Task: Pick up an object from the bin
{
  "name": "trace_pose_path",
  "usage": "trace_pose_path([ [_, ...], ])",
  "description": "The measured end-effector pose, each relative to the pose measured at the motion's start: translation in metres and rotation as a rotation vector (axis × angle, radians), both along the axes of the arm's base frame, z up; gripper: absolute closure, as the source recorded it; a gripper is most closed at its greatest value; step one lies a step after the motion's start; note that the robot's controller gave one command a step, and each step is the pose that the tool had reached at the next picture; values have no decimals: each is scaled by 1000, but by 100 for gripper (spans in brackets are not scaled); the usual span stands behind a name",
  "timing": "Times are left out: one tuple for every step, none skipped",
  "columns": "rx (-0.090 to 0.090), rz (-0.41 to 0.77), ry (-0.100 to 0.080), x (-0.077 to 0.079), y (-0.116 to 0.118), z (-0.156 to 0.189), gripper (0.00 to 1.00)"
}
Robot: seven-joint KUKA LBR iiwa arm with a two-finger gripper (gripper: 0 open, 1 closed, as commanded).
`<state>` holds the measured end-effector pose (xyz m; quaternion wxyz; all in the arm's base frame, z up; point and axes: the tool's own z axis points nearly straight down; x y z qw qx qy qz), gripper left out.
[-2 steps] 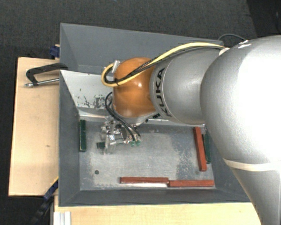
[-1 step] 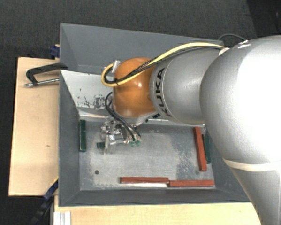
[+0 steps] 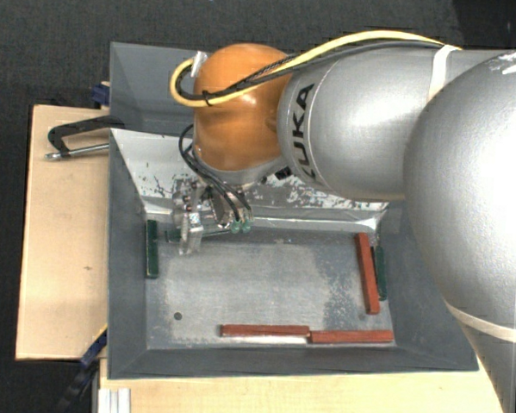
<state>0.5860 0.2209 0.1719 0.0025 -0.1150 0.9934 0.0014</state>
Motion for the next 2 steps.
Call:
trace_pose_path([
  [0, -1, 0, 0, 0, 0, 100],
  [-2, 1, 4, 1, 7, 46, 100],
])
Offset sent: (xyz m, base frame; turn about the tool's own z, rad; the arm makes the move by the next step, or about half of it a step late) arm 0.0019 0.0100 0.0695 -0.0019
